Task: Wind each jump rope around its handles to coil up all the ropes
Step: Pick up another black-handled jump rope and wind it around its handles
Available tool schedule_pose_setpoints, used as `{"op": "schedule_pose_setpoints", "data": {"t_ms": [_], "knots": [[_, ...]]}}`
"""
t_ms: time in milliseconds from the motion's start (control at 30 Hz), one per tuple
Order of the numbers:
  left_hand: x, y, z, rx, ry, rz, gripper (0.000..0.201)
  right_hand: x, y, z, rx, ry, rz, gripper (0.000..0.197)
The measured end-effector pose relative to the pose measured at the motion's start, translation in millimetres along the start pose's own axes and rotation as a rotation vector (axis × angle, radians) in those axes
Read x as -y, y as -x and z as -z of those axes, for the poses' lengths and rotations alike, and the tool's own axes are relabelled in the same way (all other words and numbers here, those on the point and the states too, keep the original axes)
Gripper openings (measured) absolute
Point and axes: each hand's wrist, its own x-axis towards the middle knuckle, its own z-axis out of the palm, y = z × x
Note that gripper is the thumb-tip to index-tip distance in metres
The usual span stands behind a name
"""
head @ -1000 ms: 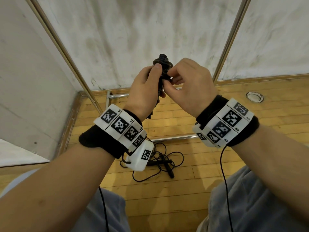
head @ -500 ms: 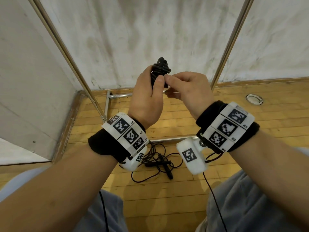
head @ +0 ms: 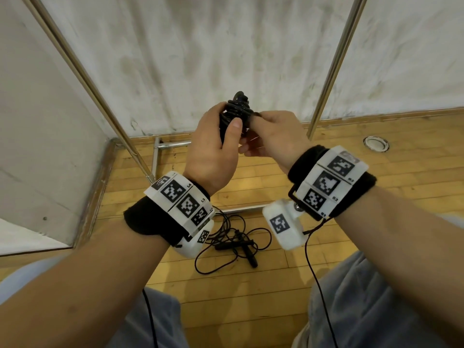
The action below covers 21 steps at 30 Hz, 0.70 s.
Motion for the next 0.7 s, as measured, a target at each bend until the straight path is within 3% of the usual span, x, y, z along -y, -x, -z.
{"op": "schedule_pose_setpoints", "data": {"t_ms": [67, 200, 267, 367, 433, 567, 700], "knots": [[0.1, -0.1, -0.7, 0.080, 0.044, 0.051, 0.052, -2.4, 0.7, -2.2, -0.011, 0.049, 0.023, 0.022], [1.3, -7.3, 2.4, 0.182, 0.143, 0.198, 0.031, -8.3, 2.6, -2.5, -0.046, 0.105, 0.042, 0.023], [-0.4, -8.8, 3.8, 0.140, 0.210, 0.255, 0.020, -10.5, 5.7, -5.5, -0.022, 0.134, 0.058, 0.023], [-5.2, -9.7, 4.4, -0.023, 0.196, 0.240, 0.024, -9.2, 9.5, -11.1, 0.054, 0.142, 0.089, 0.026], [-6.1, -13.3, 5.2, -0.078, 0.181, 0.242, 0.017, -7.3, 8.4, -12.2, 0.062, 0.102, 0.094, 0.029], [-7.3, -20.3, 13.3, -0.096, 0.225, 0.318, 0.007, -6.6, 2.2, -7.5, -0.040, -0.008, 0.022, 0.033], [-9.0, -19.7, 18.6, -0.063, 0.253, 0.336, 0.023, -9.3, -7.2, 4.1, -0.089, 0.001, -0.050, 0.035]]}}
